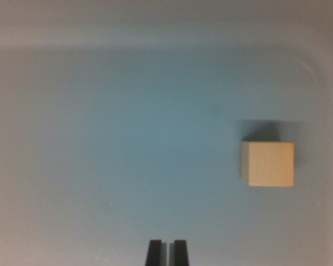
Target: Push wooden cube
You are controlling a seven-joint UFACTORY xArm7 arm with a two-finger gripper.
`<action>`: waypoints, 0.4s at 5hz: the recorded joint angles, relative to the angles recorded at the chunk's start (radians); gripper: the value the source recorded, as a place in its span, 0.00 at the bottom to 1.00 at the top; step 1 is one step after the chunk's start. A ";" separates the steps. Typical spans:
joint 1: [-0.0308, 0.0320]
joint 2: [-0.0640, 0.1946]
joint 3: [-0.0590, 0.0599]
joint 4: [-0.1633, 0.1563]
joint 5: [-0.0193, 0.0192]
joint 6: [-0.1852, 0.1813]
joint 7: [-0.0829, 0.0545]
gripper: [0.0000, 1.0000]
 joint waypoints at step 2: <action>-0.0081 0.026 -0.012 -0.029 0.0051 -0.047 -0.025 0.00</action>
